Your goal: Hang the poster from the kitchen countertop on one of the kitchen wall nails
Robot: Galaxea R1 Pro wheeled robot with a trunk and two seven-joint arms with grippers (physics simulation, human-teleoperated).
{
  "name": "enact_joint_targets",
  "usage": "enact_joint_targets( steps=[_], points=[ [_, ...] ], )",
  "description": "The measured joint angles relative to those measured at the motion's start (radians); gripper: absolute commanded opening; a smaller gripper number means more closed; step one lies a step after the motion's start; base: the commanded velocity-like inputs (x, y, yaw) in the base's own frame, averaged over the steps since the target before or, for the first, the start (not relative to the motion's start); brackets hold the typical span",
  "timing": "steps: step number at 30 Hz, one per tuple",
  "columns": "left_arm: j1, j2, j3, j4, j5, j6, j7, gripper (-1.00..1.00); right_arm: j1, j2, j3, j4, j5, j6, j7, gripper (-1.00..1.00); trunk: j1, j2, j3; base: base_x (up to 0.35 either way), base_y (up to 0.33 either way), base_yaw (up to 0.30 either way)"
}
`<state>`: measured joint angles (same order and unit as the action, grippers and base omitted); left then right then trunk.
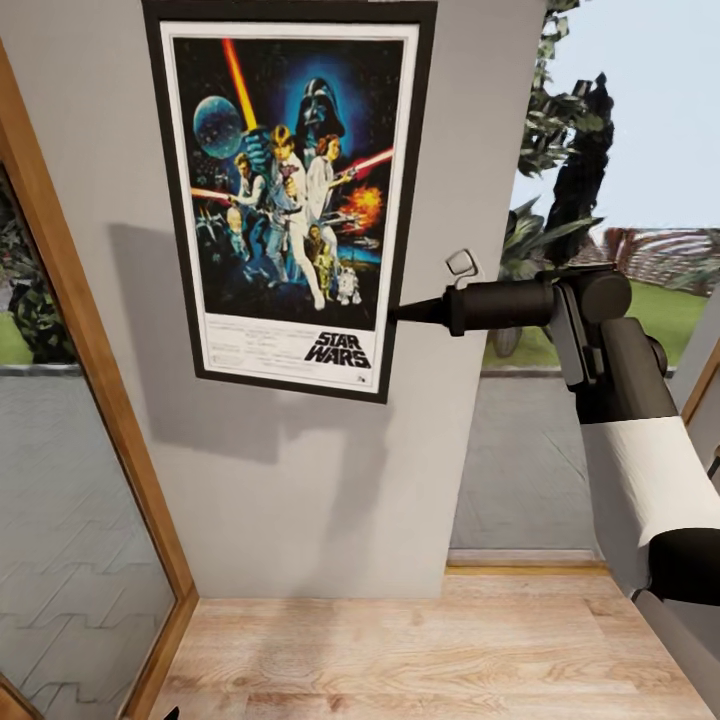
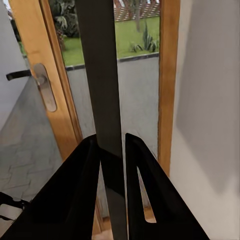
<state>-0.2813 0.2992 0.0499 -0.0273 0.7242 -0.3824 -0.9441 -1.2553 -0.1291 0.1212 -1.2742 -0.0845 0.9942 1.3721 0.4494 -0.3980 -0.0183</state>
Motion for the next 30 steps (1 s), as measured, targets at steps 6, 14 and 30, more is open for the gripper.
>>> enact_joint_targets(
  steps=[6,14,30],
  points=[
    [0.0,0.001,-0.001,0.0,0.0,0.0,0.0,1.0,0.0,0.0,0.002,0.001,0.004,0.0,-0.001,-1.0,0.0,0.0,0.0,0.0,0.0,0.0],
    [0.0,0.001,-0.001,0.0,0.0,0.0,0.0,1.0,0.0,0.0,0.004,0.004,0.006,0.001,-0.002,-1.0,0.0,0.0,0.0,0.0,0.0,0.0],
    [0.0,0.001,-0.001,0.0,0.0,0.001,-0.001,1.0,0.0,0.0,0.009,0.004,0.007,0.002,-0.005,-1.0,0.0,0.0,0.0,0.0,0.0,0.0]
  ],
)
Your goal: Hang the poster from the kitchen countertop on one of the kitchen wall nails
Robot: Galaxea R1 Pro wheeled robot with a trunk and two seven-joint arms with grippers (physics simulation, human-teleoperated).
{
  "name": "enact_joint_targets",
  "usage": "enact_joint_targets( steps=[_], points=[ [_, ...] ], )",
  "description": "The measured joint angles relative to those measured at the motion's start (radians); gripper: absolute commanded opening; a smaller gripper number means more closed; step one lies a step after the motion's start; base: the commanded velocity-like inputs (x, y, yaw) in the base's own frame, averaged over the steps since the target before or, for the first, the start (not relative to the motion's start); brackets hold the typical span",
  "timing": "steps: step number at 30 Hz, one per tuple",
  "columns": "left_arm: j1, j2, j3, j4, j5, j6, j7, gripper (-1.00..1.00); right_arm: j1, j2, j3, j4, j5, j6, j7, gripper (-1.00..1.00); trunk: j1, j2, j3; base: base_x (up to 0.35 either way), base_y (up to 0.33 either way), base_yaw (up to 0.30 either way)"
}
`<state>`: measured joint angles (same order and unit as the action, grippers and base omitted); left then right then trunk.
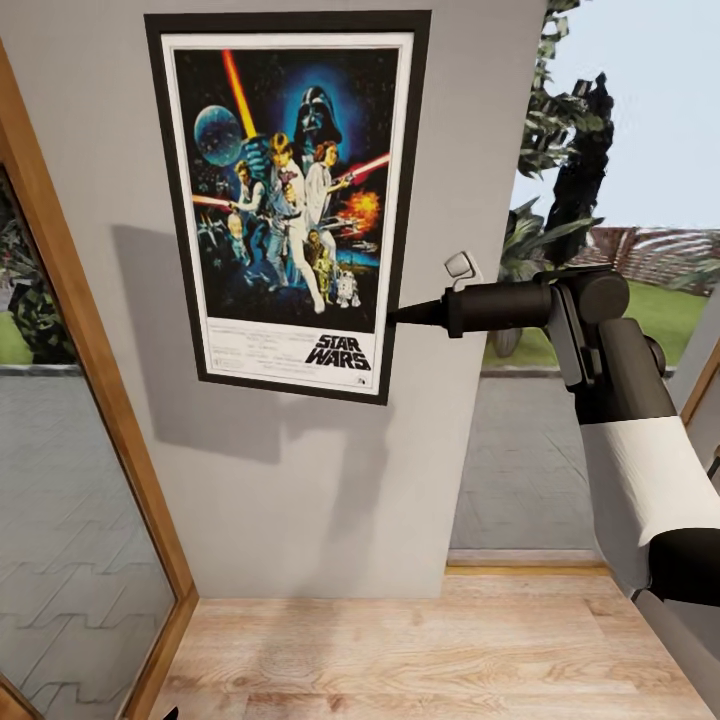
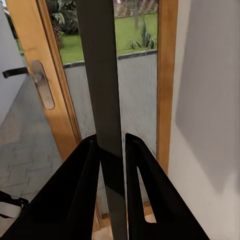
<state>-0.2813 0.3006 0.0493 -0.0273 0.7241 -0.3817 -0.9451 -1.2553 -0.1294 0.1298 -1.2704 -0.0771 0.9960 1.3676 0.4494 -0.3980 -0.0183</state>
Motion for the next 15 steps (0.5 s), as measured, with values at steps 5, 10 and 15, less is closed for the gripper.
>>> enact_joint_targets(
  steps=[5,10,15],
  points=[
    [0.0,0.0,0.0,0.0,0.0,0.0,0.0,1.0,0.0,0.0,0.001,-0.001,0.001,0.0,0.0,-1.0,0.0,0.0,0.0,0.0,0.0,0.0],
    [0.0,0.0,0.0,0.0,0.0,0.0,0.0,1.0,0.0,0.0,0.002,0.0,0.001,0.0,0.0,-1.0,0.0,0.0,0.0,0.0,0.0,0.0],
    [0.0,0.0,0.0,0.0,0.0,0.0,0.0,1.0,0.0,0.0,0.002,0.0,0.001,0.0,0.0,-1.0,0.0,0.0,0.0,0.109,0.0,0.0]
  ],
)
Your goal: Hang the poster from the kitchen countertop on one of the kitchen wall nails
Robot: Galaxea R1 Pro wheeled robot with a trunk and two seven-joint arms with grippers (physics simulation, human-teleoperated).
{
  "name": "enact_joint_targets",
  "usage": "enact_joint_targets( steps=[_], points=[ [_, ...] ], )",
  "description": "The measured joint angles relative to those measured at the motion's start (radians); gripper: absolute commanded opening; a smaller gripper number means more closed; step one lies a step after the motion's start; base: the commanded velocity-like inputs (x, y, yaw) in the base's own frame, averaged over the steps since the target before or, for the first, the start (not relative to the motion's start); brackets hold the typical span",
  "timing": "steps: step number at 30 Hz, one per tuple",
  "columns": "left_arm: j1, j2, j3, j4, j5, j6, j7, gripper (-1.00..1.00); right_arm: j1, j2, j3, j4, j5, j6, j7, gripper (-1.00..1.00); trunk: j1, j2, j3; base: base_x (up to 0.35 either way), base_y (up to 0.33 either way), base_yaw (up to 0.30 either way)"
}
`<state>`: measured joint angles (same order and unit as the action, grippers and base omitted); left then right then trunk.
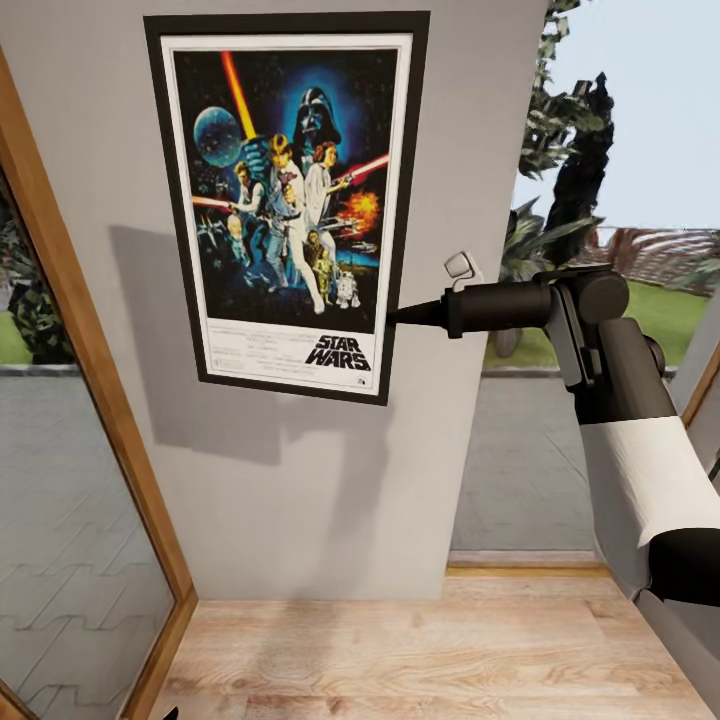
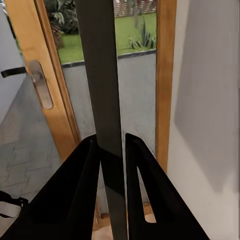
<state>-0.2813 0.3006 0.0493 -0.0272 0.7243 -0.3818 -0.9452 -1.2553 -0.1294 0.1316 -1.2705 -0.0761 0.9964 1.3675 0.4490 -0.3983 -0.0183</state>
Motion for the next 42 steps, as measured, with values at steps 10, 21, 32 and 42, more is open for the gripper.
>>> enact_joint_targets(
  steps=[10,21,32,42],
  points=[
    [0.0,0.0,0.0,0.0,0.0,0.0,0.0,1.0,0.0,0.0,0.0,0.0,0.0,0.0,0.0,-1.0,0.0,0.0,0.0,0.124,0.0,0.0],
    [0.0,0.0,0.0,0.0,0.0,0.0,0.001,1.0,0.0,0.0,0.0,-0.001,-0.001,0.0,0.0,-1.0,0.0,0.0,0.0,0.135,0.0,0.0],
    [0.0,0.0,0.0,0.0,0.0,0.0,0.002,1.0,0.0,0.0,0.001,-0.003,0.0,0.0,0.0,-1.0,0.0,0.0,0.0,0.043,0.0,0.0],
    [0.0,0.0,0.0,0.0,0.001,0.0,0.002,1.0,-0.003,0.0,0.002,0.0,0.0,0.0,0.0,-1.0,0.0,0.0,0.0,0.081,0.0,0.0]
  ],
)
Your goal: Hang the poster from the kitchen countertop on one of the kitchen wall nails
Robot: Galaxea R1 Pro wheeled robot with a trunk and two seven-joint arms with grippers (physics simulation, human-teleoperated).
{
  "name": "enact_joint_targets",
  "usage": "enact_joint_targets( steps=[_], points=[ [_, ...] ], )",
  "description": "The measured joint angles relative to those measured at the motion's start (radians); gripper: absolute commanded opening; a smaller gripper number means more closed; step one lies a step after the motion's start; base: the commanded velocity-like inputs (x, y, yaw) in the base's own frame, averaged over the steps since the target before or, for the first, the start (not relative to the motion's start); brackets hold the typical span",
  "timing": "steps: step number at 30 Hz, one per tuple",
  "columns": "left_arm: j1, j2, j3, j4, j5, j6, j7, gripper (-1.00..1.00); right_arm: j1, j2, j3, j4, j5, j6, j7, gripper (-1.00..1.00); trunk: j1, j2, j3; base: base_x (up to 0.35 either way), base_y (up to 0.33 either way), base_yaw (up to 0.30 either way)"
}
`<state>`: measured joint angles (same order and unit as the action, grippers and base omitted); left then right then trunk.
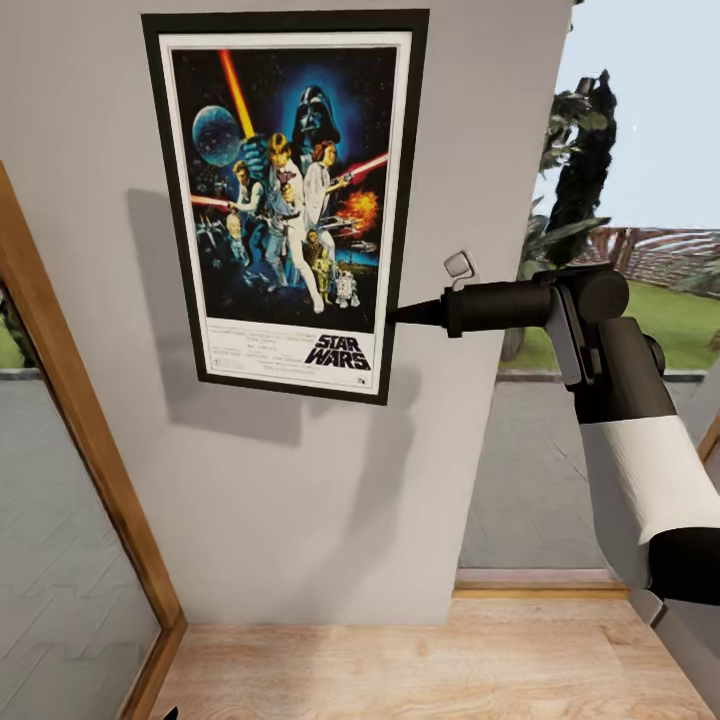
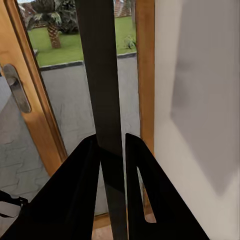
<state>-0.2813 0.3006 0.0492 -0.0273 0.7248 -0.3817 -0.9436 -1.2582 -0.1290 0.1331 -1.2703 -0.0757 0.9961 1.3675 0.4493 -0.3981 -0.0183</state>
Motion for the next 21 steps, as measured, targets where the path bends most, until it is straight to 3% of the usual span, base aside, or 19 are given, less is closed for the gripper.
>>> enact_joint_targets(
  steps=[5,9,21],
  points=[
    [0.0,0.001,0.0,0.0,-0.001,0.0,0.0,1.0,-0.006,0.001,0.001,0.002,0.0,0.0,0.0,-1.0,0.0,0.0,0.0,0.235,0.0,0.0],
    [0.0,0.007,0.0,0.0,-0.001,0.0,0.0,1.0,-0.009,0.001,0.031,0.002,0.0,0.0,0.0,-1.0,0.0,0.0,0.0,0.194,0.0,0.0],
    [0.0,0.008,0.0,0.0,0.0,0.0,0.0,1.0,-0.024,0.009,0.035,0.009,0.001,0.0,-0.001,-1.0,0.0,0.0,0.0,0.017,0.0,0.0]
  ],
)
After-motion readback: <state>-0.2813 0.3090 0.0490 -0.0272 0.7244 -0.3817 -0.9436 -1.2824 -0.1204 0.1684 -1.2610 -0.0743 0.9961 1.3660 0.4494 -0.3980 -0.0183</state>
